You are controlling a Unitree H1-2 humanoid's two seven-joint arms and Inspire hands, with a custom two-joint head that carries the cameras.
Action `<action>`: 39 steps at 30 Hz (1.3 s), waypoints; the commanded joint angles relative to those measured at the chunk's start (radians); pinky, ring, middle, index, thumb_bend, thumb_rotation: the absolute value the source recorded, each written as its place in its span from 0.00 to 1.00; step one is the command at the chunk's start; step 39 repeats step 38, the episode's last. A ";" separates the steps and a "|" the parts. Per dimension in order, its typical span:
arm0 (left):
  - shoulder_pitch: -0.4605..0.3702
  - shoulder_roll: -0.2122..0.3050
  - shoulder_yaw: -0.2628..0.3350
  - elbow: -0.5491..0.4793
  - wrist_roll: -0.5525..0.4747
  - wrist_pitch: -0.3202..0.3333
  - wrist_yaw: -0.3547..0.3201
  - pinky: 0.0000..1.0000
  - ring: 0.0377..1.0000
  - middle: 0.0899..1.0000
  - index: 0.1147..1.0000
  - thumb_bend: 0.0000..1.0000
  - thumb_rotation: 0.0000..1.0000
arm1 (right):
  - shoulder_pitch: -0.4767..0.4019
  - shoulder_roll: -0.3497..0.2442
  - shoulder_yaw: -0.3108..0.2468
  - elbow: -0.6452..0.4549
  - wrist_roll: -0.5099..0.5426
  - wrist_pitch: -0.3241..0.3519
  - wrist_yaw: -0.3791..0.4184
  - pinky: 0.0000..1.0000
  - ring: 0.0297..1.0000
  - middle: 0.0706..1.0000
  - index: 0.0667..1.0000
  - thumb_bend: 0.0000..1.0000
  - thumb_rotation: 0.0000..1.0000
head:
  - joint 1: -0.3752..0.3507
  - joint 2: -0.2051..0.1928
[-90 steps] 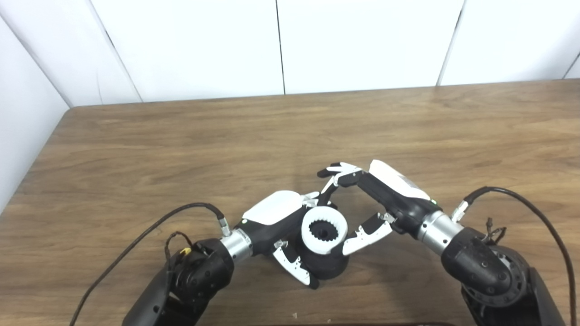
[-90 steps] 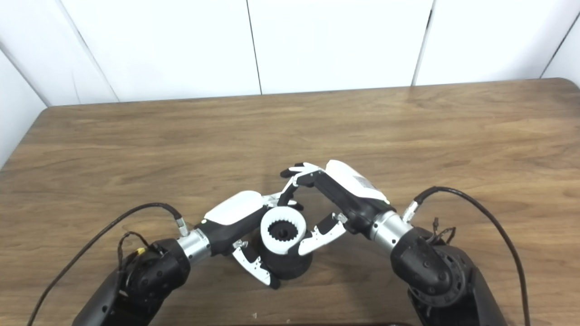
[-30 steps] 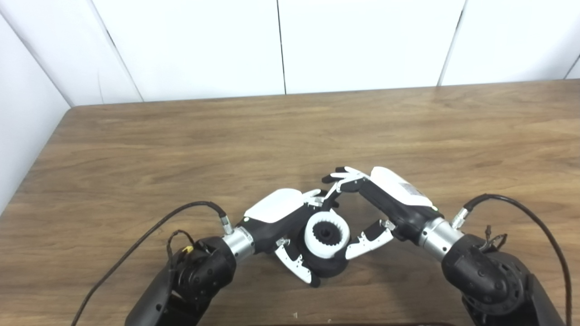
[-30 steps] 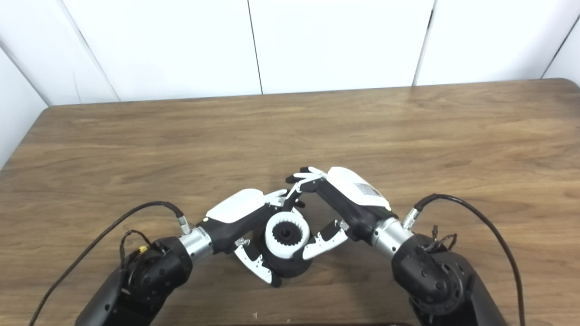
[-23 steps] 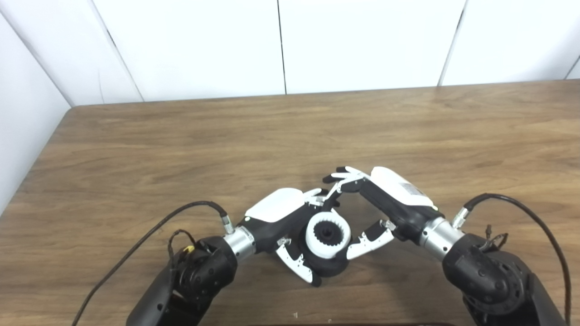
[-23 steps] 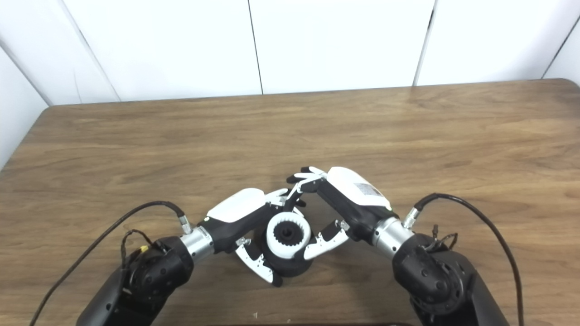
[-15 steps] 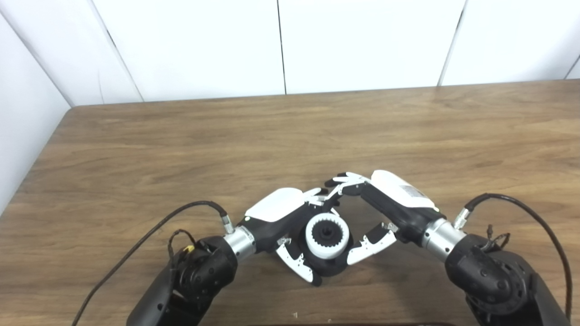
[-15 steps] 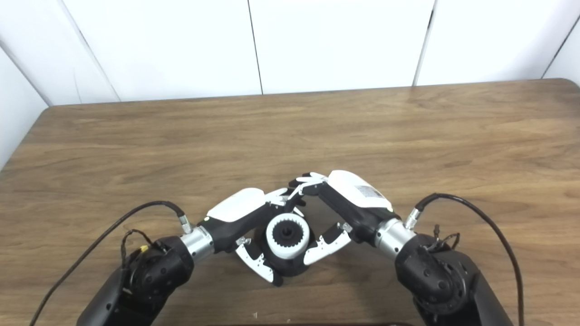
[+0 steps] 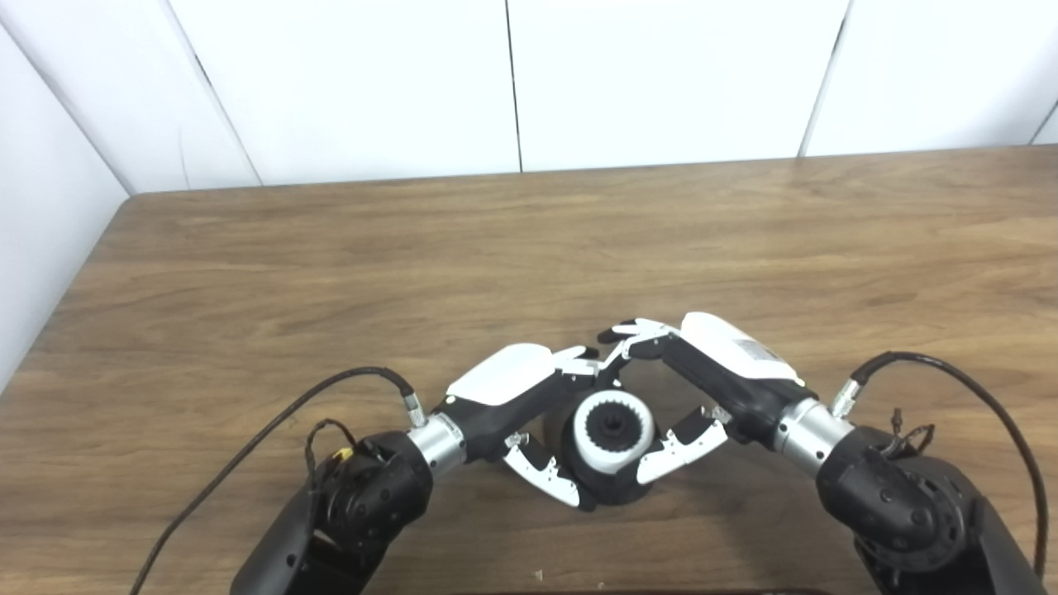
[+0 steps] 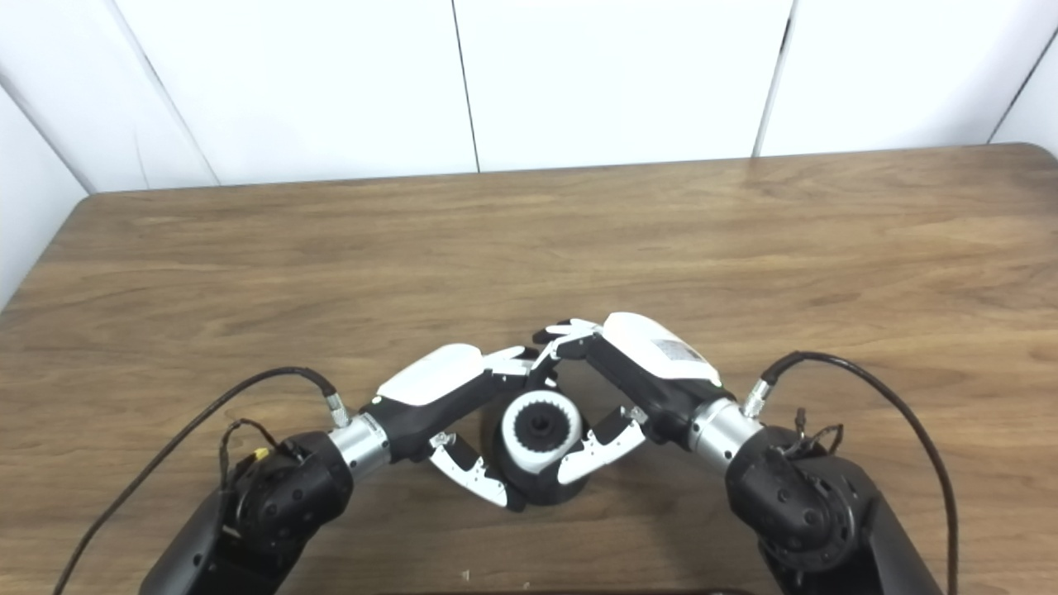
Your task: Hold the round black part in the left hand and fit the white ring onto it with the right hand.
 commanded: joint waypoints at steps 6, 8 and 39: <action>-0.014 0.017 0.050 0.008 -0.046 0.024 0.002 0.89 0.96 0.88 0.83 1.00 0.32 | -0.027 0.001 -0.035 -0.001 0.016 -0.020 -0.023 0.79 0.92 0.86 0.59 1.00 0.30 | 0.002 -0.003; -0.014 0.018 0.058 0.003 -0.057 0.034 -0.004 0.88 0.96 0.88 0.85 1.00 0.31 | -0.029 0.001 -0.039 0.001 0.017 -0.020 -0.022 0.79 0.92 0.86 0.60 1.00 0.30 | 0.002 -0.003; 0.192 0.084 0.428 -0.183 -0.442 0.260 0.025 1.00 1.00 1.00 1.00 1.00 0.52 | 0.060 0.008 -0.264 -0.016 0.196 0.050 -0.054 0.78 0.88 0.91 0.83 0.99 0.48 | -0.024 -0.016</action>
